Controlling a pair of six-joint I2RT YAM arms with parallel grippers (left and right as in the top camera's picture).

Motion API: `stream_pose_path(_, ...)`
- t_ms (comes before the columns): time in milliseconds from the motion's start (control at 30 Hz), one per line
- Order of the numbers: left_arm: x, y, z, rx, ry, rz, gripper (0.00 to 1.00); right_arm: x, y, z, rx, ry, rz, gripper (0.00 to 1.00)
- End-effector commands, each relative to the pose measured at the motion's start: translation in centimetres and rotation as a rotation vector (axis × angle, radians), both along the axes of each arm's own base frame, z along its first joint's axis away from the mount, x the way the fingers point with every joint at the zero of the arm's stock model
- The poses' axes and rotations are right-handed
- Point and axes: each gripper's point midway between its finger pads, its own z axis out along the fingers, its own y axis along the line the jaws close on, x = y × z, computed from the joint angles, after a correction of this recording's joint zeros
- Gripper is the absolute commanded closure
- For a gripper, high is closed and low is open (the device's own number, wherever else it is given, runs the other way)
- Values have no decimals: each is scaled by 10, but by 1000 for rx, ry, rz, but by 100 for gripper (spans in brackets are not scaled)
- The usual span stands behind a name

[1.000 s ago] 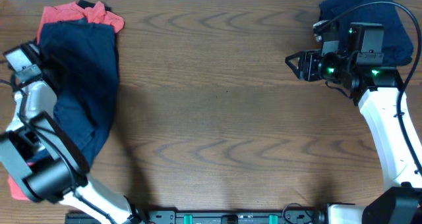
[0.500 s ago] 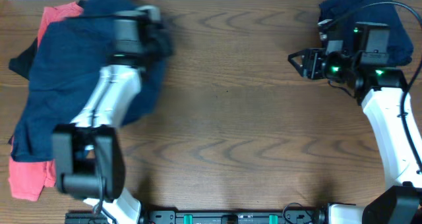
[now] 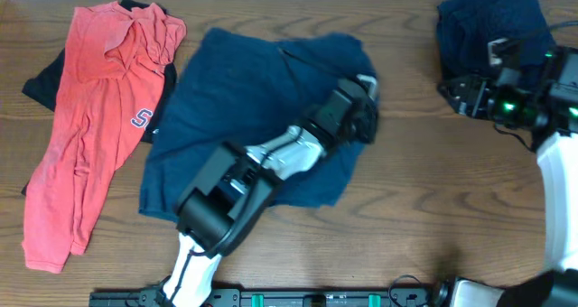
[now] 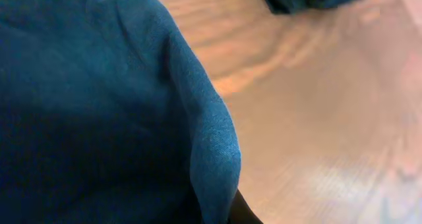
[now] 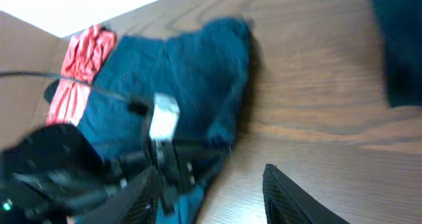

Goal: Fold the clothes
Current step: 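Drag the navy shorts with the left gripper to the table center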

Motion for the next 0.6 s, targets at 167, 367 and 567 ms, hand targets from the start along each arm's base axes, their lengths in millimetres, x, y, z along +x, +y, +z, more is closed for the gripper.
stream_pose_path(167, 17, 4, 67, -87, -82, 38, 33, -6, -4, 35, -38, -118, 12, 44)
stream_pose_path(367, 34, 70, 134, -80, -105, 143, 2, -3, -2, 26, -60, -100, 20, 38)
stream_pose_path(567, 34, 168, 159, 39, -48, 268, 2, 4, 15, -5, -166, -4, 33, 31)
